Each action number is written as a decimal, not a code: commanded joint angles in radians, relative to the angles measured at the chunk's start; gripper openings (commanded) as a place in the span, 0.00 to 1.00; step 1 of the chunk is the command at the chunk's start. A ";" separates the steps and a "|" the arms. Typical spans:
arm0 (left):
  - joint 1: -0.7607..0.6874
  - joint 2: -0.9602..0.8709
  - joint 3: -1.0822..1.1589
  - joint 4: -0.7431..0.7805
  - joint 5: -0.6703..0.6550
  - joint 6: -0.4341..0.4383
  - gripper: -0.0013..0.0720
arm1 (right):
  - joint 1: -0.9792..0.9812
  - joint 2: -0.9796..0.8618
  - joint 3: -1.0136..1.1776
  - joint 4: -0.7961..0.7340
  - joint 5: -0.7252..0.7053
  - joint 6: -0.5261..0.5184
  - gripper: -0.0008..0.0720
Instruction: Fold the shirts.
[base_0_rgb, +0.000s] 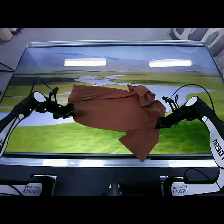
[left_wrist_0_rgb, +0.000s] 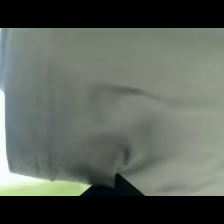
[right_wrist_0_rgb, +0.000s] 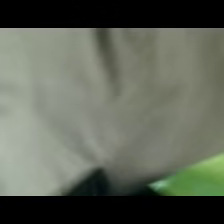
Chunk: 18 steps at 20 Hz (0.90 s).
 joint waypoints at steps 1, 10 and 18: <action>0.000 0.102 0.081 -0.004 0.013 0.029 0.05 | 0.046 0.036 0.074 0.008 0.004 -0.010 0.04; 0.002 0.802 0.589 -0.002 0.324 0.200 0.05 | 0.045 0.778 0.758 -0.198 -0.253 0.058 0.04; 0.003 0.930 0.586 0.089 0.229 0.137 0.05 | 0.045 0.939 0.757 -0.273 -0.197 0.086 0.04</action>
